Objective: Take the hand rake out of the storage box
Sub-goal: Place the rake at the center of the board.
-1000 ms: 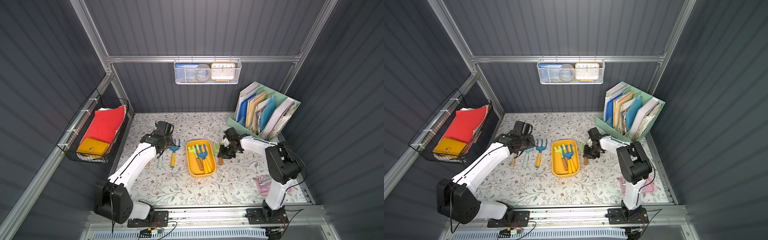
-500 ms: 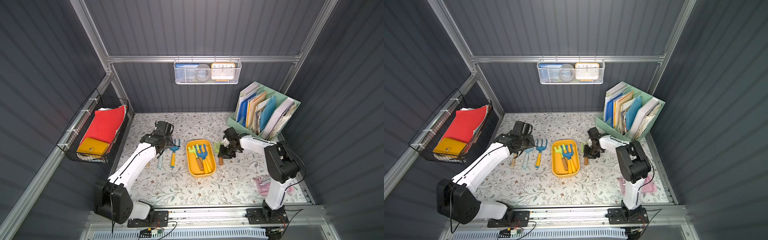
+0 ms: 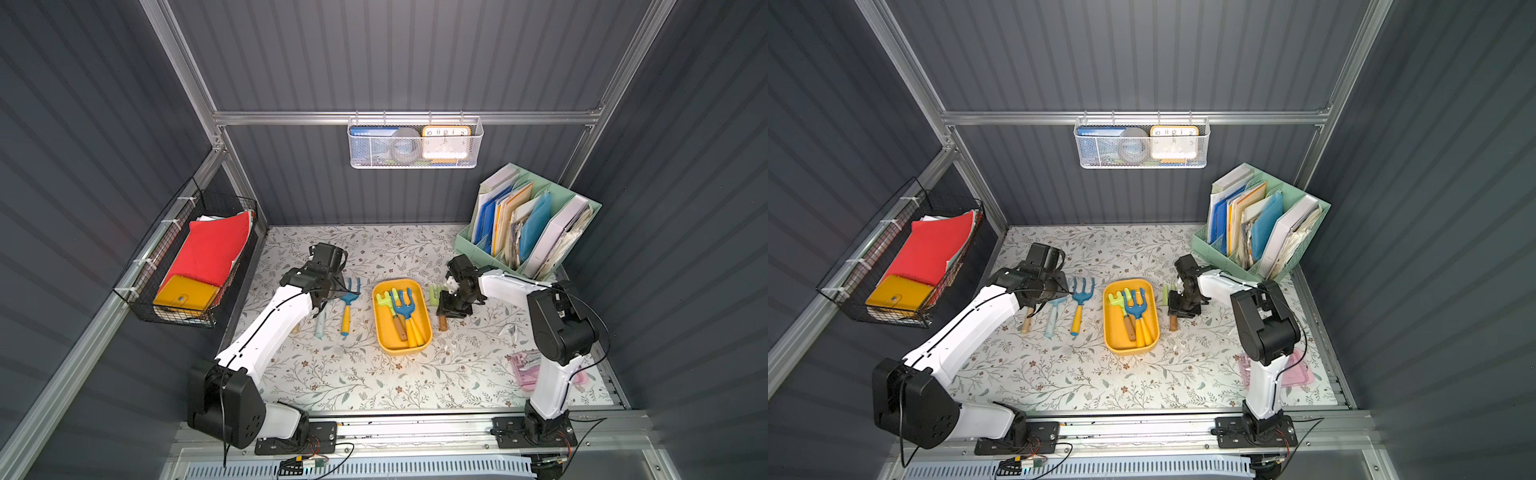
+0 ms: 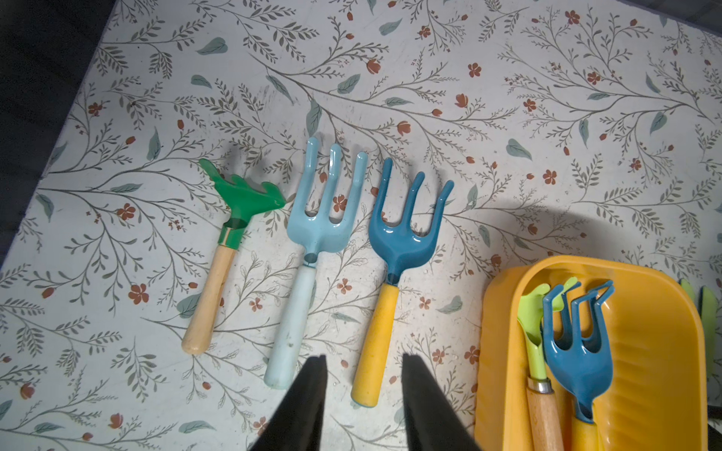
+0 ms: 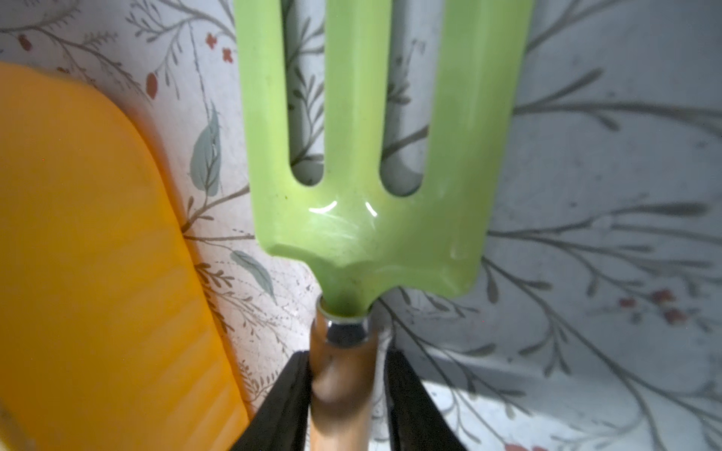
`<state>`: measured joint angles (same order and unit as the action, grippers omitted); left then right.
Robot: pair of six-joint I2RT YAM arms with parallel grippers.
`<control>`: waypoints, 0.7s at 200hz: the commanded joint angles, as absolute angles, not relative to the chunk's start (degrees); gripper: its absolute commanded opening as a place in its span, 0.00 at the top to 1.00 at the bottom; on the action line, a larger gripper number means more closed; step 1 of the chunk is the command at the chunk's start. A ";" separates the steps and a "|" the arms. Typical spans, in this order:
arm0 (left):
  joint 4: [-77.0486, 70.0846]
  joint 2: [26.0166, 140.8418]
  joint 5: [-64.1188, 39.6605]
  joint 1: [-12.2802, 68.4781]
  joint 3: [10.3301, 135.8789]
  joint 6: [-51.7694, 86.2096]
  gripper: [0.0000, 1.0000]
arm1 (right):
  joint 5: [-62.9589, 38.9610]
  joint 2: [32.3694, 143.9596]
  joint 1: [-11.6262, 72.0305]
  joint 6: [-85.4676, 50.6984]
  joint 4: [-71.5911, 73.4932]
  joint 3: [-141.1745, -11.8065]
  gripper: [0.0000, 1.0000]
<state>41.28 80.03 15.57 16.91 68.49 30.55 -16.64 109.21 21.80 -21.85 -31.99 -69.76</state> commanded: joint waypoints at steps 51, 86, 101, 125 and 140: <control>43.60 77.96 17.20 16.69 70.15 29.44 0.63 | -15.45 110.92 21.84 -19.60 -35.71 -72.92 0.70; 43.62 78.47 17.14 16.65 70.83 29.18 0.62 | -15.46 111.60 22.32 -19.77 -35.89 -73.76 0.71; 43.51 78.70 17.21 16.69 71.03 29.03 0.62 | -15.71 111.67 22.58 -19.95 -35.66 -74.01 0.71; 43.51 78.84 17.23 16.68 71.01 29.00 0.62 | -15.73 112.37 22.94 -20.13 -35.63 -74.66 0.71; 43.51 78.67 17.31 16.63 70.63 29.07 0.62 | -15.64 112.45 23.03 -20.21 -35.67 -74.74 0.71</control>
<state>42.04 79.22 16.38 16.91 69.65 30.11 -16.01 111.13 22.52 -20.29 -34.52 -73.69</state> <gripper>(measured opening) 0.376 0.295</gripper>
